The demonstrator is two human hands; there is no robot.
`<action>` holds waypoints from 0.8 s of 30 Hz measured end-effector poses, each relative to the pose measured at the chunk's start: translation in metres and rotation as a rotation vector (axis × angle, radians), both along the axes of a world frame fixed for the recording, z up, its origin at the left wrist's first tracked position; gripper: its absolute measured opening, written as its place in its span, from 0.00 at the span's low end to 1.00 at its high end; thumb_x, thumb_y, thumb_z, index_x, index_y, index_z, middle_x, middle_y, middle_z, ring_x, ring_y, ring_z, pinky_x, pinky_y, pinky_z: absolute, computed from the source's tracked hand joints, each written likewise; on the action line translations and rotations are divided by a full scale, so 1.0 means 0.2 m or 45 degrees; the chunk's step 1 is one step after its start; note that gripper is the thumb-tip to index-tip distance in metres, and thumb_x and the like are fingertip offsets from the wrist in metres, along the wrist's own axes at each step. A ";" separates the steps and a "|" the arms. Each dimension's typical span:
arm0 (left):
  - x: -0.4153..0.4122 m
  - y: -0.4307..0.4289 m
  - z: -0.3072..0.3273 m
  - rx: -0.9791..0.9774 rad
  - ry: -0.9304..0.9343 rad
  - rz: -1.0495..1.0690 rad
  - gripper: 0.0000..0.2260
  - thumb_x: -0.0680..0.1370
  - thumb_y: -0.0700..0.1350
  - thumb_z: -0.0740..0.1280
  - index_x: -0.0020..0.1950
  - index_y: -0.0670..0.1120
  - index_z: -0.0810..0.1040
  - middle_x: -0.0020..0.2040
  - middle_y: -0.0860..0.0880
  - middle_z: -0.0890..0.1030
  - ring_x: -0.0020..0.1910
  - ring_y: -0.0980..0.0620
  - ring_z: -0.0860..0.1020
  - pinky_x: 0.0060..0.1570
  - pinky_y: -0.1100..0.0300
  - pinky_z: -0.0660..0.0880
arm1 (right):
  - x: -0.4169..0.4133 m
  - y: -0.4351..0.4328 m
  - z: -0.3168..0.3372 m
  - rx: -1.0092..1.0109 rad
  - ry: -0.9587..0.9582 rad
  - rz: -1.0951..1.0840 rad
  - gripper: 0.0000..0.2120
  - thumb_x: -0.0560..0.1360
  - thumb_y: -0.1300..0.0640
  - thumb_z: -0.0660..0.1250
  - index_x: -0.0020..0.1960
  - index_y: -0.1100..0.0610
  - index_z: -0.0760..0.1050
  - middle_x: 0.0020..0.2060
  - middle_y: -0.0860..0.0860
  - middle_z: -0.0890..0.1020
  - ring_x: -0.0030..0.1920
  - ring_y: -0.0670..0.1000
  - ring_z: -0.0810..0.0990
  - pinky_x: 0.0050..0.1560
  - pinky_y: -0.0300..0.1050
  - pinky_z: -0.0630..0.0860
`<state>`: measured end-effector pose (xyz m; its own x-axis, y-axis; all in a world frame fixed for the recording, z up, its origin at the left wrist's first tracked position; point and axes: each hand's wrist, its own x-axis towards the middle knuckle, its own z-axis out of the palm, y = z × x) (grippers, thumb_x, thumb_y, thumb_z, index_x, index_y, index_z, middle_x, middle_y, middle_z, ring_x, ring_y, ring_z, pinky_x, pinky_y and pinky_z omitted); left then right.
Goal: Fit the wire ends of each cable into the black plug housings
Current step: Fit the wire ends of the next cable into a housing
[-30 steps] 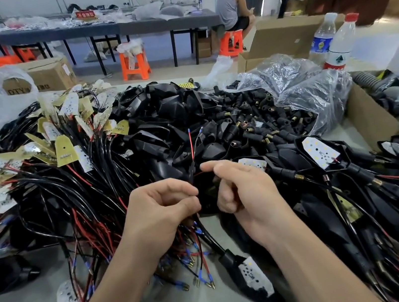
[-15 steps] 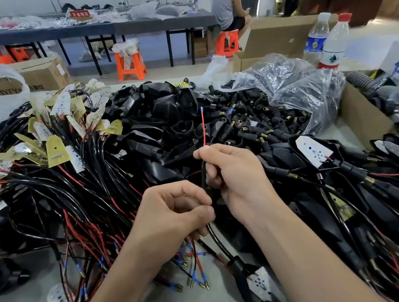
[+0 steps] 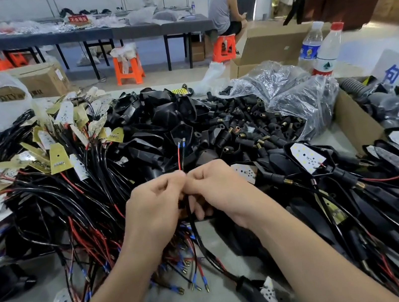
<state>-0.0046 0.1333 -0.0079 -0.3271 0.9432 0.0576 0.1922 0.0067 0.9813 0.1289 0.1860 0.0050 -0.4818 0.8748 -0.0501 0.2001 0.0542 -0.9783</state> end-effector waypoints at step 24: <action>0.04 0.03 -0.13 0.283 0.270 0.233 0.13 0.77 0.40 0.75 0.44 0.58 0.79 0.34 0.57 0.85 0.35 0.47 0.85 0.38 0.43 0.84 | 0.14 0.61 0.21 0.715 -1.658 0.121 0.08 0.78 0.65 0.62 0.40 0.61 0.72 0.37 0.53 0.71 0.41 0.60 0.74 0.43 0.48 0.72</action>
<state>0.0031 0.1399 -0.0337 -0.4485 0.8269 0.3392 0.4070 -0.1489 0.9012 0.1572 0.3084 0.0463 -0.4191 0.8939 -0.1588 0.9003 0.4318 0.0545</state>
